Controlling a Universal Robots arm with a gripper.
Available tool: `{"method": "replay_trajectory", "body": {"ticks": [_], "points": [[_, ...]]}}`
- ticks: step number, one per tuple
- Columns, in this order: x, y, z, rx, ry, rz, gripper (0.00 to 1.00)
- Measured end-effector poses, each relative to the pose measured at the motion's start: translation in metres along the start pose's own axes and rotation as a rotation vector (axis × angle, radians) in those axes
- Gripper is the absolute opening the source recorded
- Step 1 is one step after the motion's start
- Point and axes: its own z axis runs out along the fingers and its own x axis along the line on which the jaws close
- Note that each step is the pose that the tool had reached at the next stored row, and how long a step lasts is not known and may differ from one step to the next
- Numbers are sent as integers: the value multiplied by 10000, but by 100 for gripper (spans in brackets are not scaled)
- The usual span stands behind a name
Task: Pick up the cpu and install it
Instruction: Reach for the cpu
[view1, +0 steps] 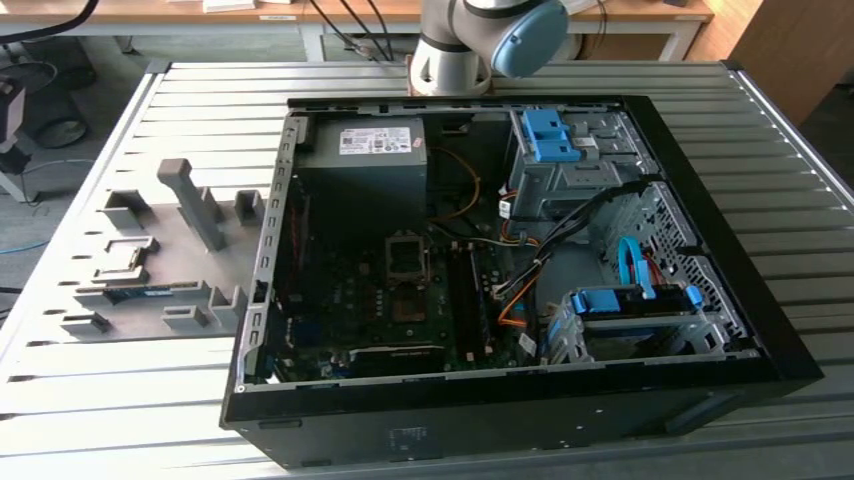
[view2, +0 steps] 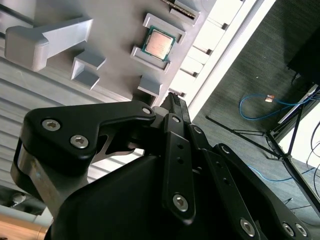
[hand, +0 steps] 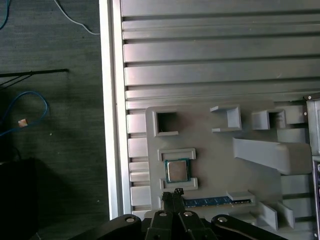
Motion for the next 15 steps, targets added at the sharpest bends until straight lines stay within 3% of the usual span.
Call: {"method": "replay_trajectory", "body": {"ticks": [15], "points": [[40, -5, 50, 0, 0, 0, 10]]}}
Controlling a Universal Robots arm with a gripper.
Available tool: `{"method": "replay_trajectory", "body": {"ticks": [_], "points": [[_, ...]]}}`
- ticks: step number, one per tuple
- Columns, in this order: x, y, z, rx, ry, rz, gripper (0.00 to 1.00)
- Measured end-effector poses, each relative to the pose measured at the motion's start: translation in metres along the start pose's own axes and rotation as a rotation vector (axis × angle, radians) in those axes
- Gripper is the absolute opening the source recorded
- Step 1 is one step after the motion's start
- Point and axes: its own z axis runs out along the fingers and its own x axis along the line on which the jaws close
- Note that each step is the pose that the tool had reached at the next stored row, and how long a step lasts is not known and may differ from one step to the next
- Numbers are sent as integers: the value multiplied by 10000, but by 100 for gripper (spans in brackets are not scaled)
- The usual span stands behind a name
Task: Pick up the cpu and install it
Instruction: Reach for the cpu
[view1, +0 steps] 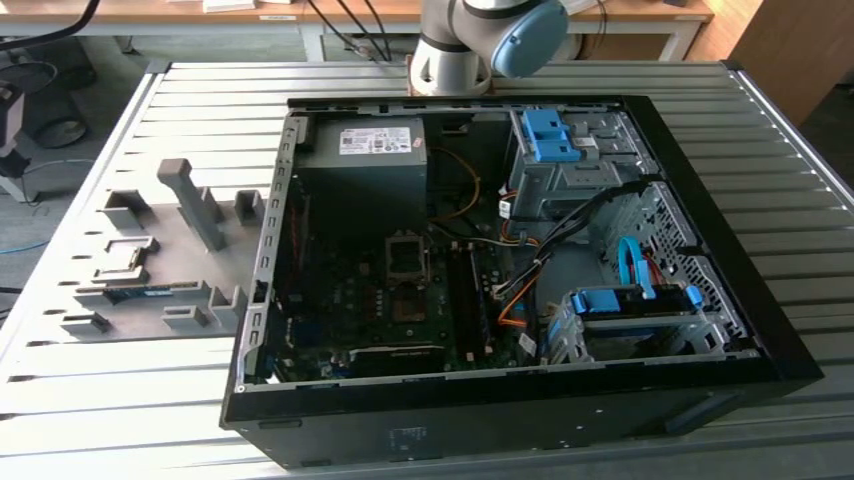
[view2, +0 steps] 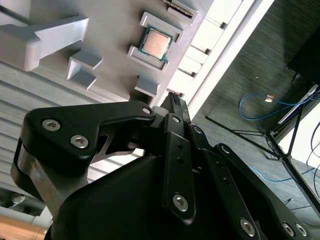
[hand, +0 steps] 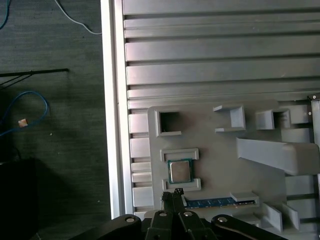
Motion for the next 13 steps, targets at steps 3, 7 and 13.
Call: {"method": "replay_trajectory", "body": {"ticks": [3, 7, 13], "points": [[7, -1, 12, 0, 0, 1, 10], [15, -2, 28, 0, 0, 1, 10], [22, -4, 50, 0, 0, 0, 10]]}}
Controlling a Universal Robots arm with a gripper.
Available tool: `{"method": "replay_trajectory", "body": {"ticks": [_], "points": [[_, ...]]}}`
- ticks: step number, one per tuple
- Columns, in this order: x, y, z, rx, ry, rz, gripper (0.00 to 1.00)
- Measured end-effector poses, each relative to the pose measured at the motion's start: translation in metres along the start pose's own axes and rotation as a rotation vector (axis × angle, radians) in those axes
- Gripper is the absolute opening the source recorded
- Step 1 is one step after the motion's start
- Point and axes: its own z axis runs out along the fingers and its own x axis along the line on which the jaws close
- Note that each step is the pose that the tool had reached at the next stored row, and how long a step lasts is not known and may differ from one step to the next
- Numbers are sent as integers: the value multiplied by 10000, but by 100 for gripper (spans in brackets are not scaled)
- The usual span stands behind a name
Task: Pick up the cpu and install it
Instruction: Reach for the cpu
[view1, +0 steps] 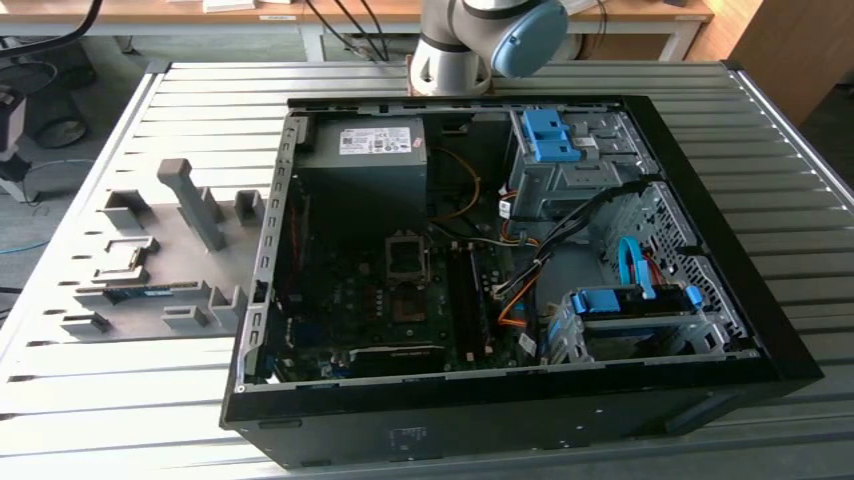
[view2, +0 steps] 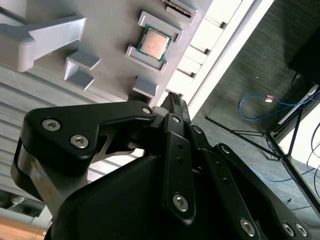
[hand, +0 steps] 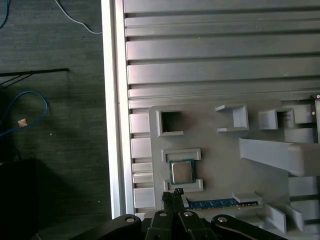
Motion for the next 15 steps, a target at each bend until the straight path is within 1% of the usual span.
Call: {"method": "replay_trajectory", "body": {"ticks": [9, 15], "points": [[6, -3, 47, -1, -1, 0, 10], [8, -6, 146, -1, 0, 1, 10]]}}
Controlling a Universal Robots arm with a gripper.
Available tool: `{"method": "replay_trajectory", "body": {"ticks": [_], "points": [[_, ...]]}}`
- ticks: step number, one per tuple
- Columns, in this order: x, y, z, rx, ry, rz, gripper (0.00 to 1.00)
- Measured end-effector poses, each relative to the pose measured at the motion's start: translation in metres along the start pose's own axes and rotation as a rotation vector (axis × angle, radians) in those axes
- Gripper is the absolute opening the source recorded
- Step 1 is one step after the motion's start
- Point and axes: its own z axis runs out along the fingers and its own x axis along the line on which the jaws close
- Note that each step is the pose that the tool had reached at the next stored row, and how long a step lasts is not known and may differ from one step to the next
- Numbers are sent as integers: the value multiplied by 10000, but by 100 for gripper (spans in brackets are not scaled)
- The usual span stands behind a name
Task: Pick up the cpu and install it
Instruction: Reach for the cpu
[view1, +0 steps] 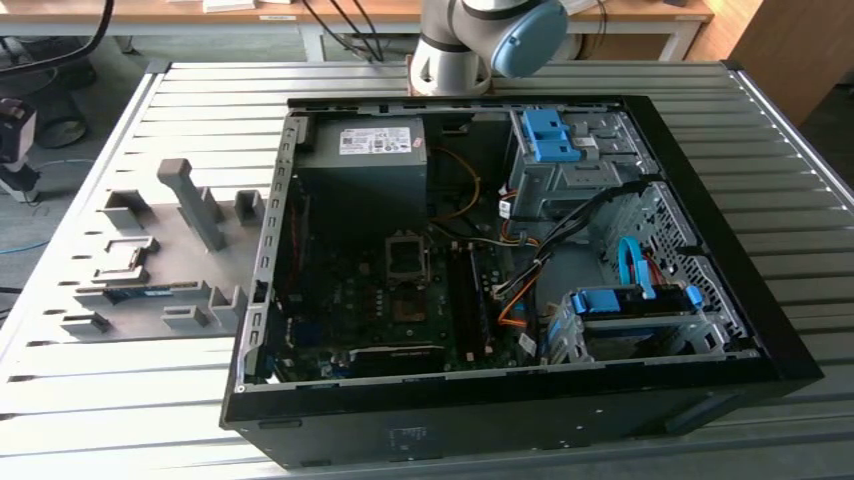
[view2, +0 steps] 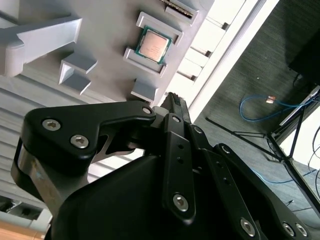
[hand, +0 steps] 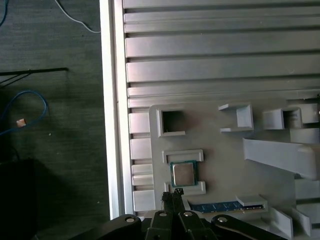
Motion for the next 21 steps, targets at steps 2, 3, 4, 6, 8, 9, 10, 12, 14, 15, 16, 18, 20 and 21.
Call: {"method": "replay_trajectory", "body": {"ticks": [2, 3, 4, 6, 8, 9, 10, 12, 14, 15, 16, 18, 20, 21], "points": [[-12, -1, 35, 1, 1, 0, 10], [-25, -1, 53, 2, 2, -1, 10], [-46, 1, 73, 1, 1, -2, 10], [-114, 4, 105, 13, 41, -16, 10], [-166, 7, 124, 40, 163, -29, 10], [-185, 8, 128, 73, 252, -33, 10], [-198, 10, 130, 156, 339, -34, 10], [-214, 11, 131, 380, 464, -40, 10], [-227, 11, 143, 529, 523, -64, 10], [-232, 12, 160, 536, 529, -84, 10], [-237, 14, 176, 537, 533, -111, 10], [-251, 17, 210, 540, 539, -151, 10], [-268, 22, 249, 538, 540, -193, 10], [-276, 24, 268, 538, 541, -210, 10]]}}
